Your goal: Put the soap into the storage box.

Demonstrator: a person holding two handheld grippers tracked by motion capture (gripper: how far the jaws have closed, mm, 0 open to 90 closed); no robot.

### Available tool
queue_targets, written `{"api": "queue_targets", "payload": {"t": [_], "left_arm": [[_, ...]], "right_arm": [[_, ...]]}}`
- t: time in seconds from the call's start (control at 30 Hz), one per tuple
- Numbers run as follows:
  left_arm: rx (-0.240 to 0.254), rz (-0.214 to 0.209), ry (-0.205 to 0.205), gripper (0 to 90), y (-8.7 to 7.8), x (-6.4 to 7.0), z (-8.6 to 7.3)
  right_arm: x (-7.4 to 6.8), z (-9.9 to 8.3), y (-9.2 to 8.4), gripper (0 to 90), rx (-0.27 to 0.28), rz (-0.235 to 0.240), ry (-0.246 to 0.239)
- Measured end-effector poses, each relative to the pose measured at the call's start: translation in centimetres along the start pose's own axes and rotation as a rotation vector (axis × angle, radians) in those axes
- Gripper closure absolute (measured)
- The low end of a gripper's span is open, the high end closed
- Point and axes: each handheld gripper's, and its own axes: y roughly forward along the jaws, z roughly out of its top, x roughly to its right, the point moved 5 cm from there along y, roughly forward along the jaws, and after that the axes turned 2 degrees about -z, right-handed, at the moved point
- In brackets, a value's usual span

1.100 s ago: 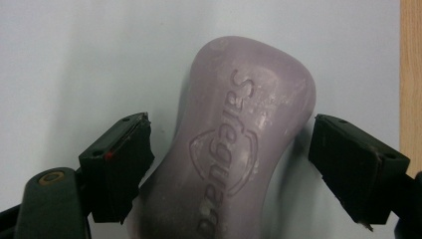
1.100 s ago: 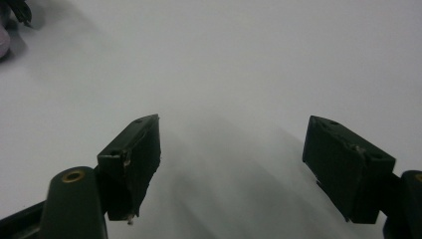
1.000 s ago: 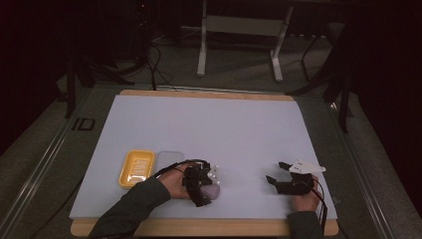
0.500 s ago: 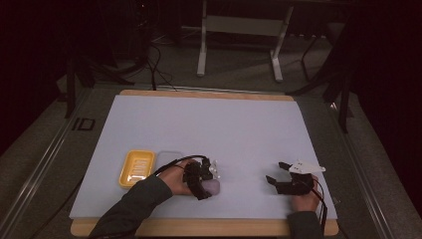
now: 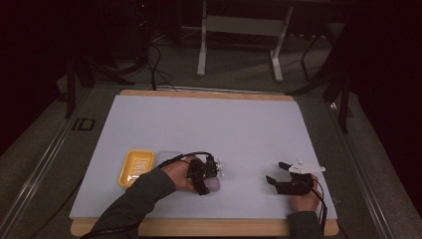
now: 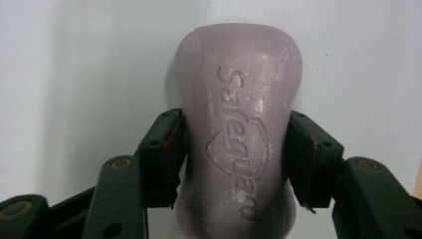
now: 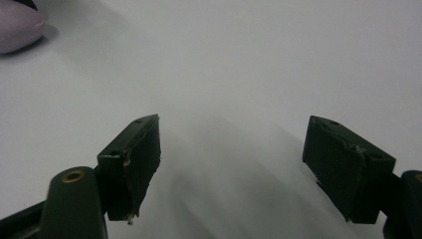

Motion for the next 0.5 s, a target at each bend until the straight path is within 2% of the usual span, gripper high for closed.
{"api": "queue_targets", "payload": {"t": [0.23, 0.5], "left_arm": [[-0.065, 0.007, 0.018, 45.2, 0.06, 0.05, 0.55], [-0.074, -0.001, 0.028, 48.4, 0.02, -0.05, 0.62]], "right_arm": [[0.0, -0.01, 0.01, 22.5, -0.001, -0.001, 0.0], [-0.02, -0.01, 0.02, 22.5, -0.002, -0.002, -0.003]]}}
